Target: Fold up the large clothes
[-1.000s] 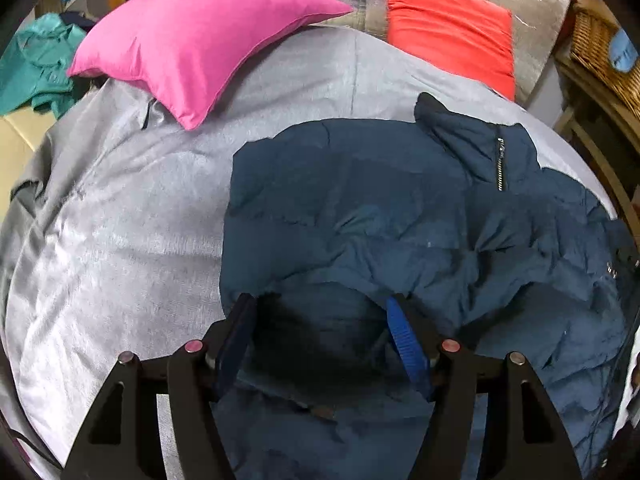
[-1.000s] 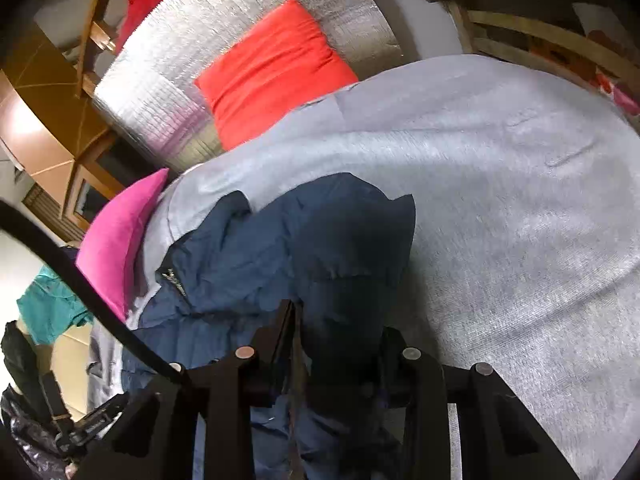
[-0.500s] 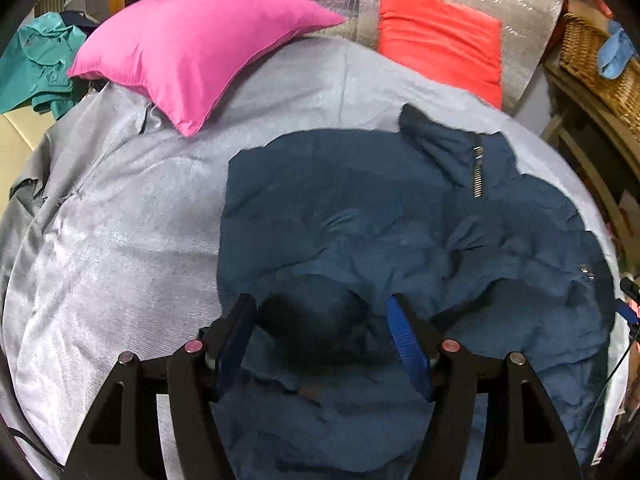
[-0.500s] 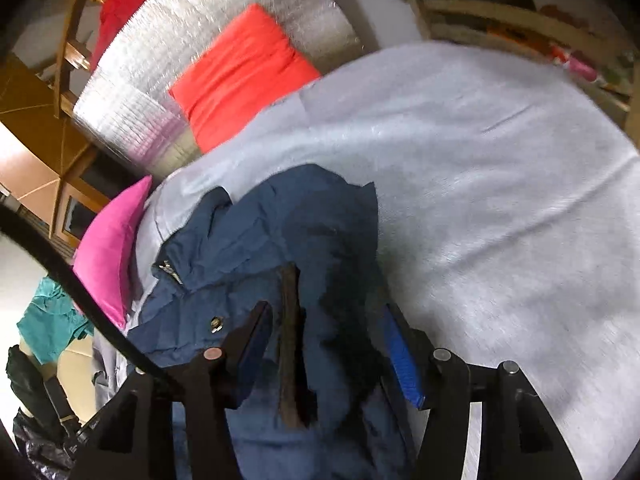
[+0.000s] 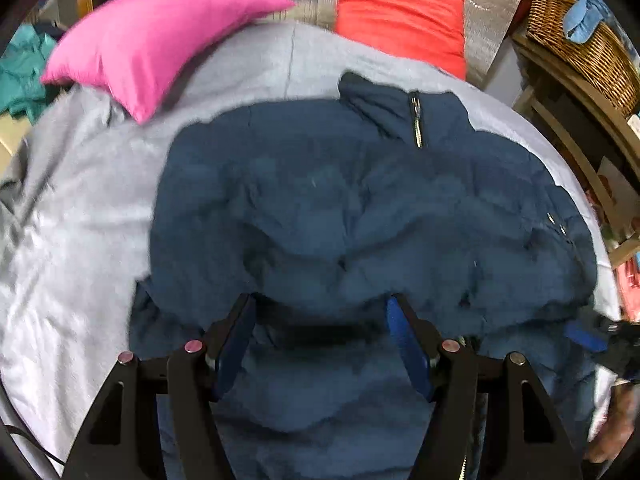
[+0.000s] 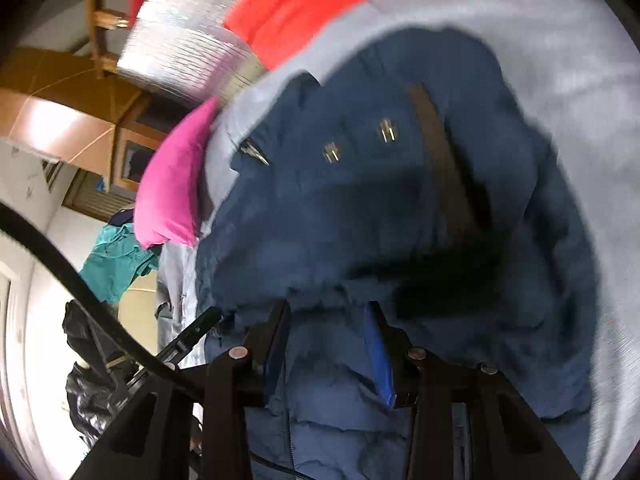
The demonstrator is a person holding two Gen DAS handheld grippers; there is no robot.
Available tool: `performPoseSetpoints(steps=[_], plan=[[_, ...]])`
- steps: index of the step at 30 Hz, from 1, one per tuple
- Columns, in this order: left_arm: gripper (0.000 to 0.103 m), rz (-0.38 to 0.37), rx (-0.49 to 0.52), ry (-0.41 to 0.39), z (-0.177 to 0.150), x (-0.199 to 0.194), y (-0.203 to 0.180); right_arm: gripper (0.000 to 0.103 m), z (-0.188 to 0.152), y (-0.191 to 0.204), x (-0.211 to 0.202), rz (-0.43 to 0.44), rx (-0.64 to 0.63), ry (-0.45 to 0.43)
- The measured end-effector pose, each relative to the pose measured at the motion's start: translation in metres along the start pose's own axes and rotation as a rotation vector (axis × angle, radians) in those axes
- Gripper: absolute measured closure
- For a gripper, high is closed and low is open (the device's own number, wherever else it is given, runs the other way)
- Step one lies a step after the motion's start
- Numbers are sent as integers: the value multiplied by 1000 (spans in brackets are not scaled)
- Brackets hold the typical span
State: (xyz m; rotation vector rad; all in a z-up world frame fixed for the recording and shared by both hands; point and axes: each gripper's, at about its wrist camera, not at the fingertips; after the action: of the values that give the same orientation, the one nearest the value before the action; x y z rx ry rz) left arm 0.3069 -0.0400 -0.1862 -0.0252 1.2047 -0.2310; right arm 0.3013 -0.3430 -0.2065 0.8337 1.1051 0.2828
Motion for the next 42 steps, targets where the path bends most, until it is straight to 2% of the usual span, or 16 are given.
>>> performPoseSetpoints(steps=[3,8,15,18,21,23,27,30,31,35,38,42], plan=[[34,-57,-61,45,-5,4,9,57,1,-8,10,12,65,0],[32,-170,-171,98,-12,9,27,45,7,-33,12,113,219,-46],[31,-305,-364,105,-14,14,55,44,5,-54,4,223,320,-100],[29,-338,-412,102,-14,19,62,44,8,-58,7,270,349,-108],[29,-352,-449,87,-15,23,65,48,11,-55,9,258,345,-110],[29,-348,-450,81,-16,22,67,57,11,-52,10,229,334,-110],[30,-333,-440,69,-13,25,65,64,12,-50,12,183,321,-105],[39,-303,-421,62,-12,25,64,69,10,-51,11,138,293,-98],[46,-291,-420,60,-12,25,64,72,10,-49,12,114,278,-92],[58,-278,-419,54,-11,28,64,72,11,-49,13,105,266,-75],[62,-273,-400,48,-11,30,64,72,13,-50,14,115,269,-66],[67,-253,-366,41,-7,35,60,73,14,-46,16,87,236,-67]])
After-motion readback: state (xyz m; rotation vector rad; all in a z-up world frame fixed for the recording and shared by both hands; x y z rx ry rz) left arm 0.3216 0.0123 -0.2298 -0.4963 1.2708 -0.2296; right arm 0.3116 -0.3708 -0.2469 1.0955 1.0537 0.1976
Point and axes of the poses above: each gripper's, at about its wrist camera, not at the fingertips, and x roughly the way its jaws point, y to its left, z to its top, and after that the axes turned 8 degrees about y, right-handed
